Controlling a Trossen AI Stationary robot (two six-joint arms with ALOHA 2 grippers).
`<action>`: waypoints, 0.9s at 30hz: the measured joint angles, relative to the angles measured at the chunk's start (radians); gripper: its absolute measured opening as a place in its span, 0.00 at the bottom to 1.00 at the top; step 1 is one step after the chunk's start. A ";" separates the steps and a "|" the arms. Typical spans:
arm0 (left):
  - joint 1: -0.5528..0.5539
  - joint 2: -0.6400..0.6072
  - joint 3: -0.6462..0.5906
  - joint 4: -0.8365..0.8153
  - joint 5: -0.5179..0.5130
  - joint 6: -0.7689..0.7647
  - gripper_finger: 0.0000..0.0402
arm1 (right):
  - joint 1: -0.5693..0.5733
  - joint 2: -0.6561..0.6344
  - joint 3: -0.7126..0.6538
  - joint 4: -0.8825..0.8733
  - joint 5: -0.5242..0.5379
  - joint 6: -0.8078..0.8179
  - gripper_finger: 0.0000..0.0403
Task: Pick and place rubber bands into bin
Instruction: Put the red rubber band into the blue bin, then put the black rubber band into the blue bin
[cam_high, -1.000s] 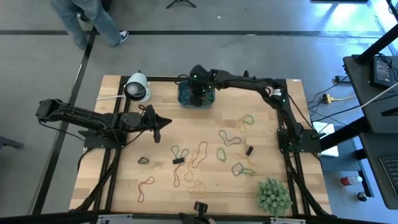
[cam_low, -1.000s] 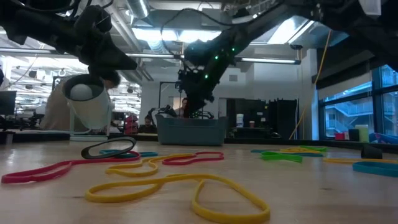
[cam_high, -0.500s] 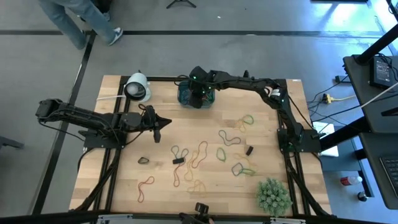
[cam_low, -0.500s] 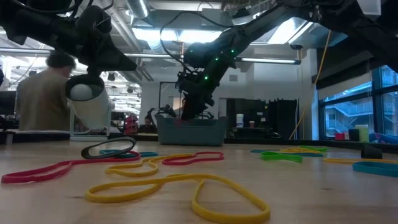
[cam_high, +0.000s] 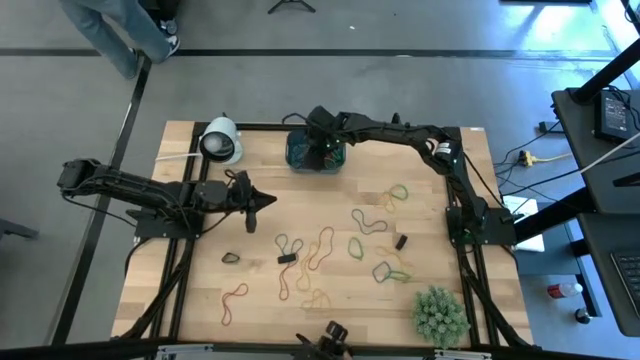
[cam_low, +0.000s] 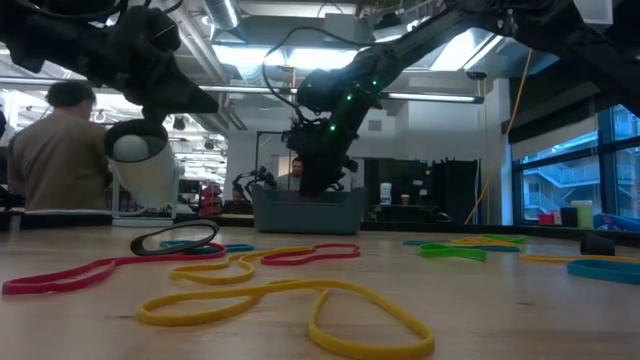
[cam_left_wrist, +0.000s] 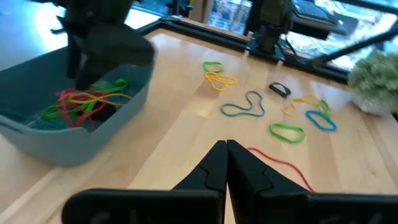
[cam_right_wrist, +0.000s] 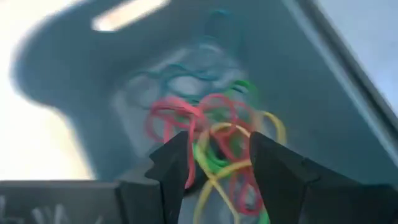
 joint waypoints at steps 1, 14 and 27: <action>0.000 0.000 0.000 -0.002 0.013 0.015 0.00 | 0.000 0.000 0.000 -0.007 0.007 0.017 0.43; 0.000 0.000 0.000 -0.103 0.099 0.077 0.00 | -0.002 -0.002 0.000 -0.035 -0.032 0.192 0.41; -0.002 0.000 0.000 -0.169 0.171 0.077 0.00 | 0.016 -0.049 -0.001 -0.045 -0.066 0.223 0.12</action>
